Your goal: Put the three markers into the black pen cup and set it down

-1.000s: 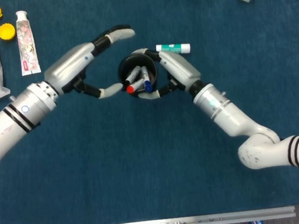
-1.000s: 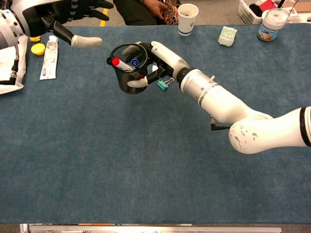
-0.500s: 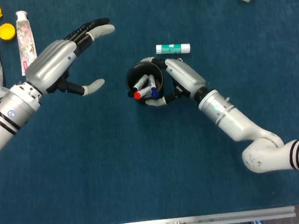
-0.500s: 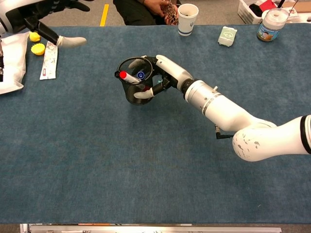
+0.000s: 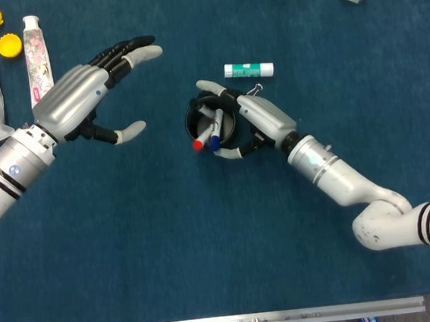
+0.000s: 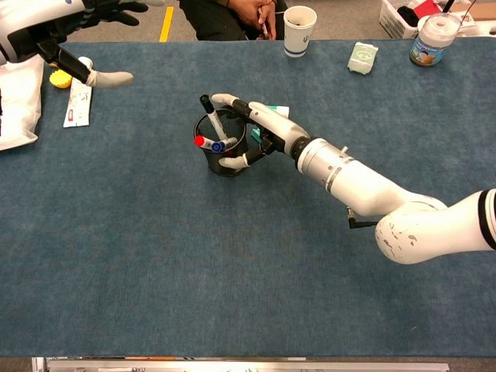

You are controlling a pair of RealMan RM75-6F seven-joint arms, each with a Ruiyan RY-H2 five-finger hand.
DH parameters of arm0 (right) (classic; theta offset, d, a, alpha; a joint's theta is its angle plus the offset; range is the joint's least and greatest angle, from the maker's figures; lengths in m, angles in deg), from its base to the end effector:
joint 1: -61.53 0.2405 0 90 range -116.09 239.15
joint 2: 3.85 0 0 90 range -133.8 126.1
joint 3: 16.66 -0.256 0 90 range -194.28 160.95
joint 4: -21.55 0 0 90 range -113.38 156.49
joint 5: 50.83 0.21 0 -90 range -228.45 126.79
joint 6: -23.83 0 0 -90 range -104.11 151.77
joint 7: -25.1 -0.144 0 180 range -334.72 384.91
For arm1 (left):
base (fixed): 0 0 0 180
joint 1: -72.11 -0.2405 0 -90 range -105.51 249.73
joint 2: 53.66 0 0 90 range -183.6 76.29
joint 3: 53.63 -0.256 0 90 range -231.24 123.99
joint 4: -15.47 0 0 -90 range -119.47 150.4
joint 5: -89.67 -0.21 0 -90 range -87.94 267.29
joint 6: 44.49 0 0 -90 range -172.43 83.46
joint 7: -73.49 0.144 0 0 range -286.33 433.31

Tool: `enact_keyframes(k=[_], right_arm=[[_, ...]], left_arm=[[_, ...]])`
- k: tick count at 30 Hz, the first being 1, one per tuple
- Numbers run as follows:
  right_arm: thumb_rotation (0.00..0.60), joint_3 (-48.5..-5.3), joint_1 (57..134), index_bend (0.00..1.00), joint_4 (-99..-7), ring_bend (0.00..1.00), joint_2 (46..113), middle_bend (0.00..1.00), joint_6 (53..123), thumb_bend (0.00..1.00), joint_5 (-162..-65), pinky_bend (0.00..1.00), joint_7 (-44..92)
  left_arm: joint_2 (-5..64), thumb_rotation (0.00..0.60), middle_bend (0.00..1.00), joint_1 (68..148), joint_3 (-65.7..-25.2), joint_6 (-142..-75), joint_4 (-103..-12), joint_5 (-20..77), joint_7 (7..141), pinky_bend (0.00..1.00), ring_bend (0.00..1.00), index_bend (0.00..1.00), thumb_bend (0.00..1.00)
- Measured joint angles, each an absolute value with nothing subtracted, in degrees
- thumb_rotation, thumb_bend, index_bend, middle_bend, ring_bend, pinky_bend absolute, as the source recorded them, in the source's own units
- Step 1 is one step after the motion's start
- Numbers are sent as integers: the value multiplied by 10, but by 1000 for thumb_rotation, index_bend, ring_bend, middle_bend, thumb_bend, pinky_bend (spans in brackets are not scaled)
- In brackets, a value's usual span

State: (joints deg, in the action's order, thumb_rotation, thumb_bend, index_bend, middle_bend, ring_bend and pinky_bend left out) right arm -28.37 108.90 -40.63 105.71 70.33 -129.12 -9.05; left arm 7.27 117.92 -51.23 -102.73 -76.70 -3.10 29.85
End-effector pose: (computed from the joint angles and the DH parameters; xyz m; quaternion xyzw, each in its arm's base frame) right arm -0.1006 -0.3361 -0.1233 0.6109 -0.6194 0.4704 0.1480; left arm -0.1444 0.3410 0.1120 -0.7028 -0.4840 -0.4848 0.1917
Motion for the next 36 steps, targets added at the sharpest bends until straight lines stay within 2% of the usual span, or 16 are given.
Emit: enact_keyframes(k=[4,11,17,19,23,27,32,36], right_arm=[[600,-279,1085,0,-420,0,1042,5,708,116,-1301,27,-95],[600,-268,1068,0,-481,0,983,0,728,113,-1314,24,-84],[600,-267,1041,0,-572,0,902,7,749,117,-1304,23,-46],[600,-268,1029,0,-604,0,874,29,760,145,-1295,23,-29],[600,-269,994,0,-664,2,814,85,799,266,-1276,23,15],[600,-266,946,7,-729,39,739,141,849,337,-1252,24,70],[600,-248,886,81,-764,41,676,156,905,351,-1235,24,115],[600,-231,848,128,-778,50,638,175,932,354,-1231,24,130]], left_arm=[[73,600,0,1177,-511,-1030,-765,-31,300,83,0,79,306],[69,600,0,1170,-509,-1035,-763,-23,313,83,0,79,305],[74,600,0,1154,-506,-1055,-749,-16,364,83,0,87,305],[77,600,0,1148,-505,-1065,-743,-13,385,83,0,99,305],[90,600,0,1124,-501,-1104,-728,-5,460,84,0,110,306],[107,600,0,1090,-498,-1155,-717,5,552,84,0,131,306],[121,600,0,1030,-498,-1215,-712,31,632,84,0,133,306],[123,600,0,998,-498,-1230,-718,65,683,84,0,133,306]])
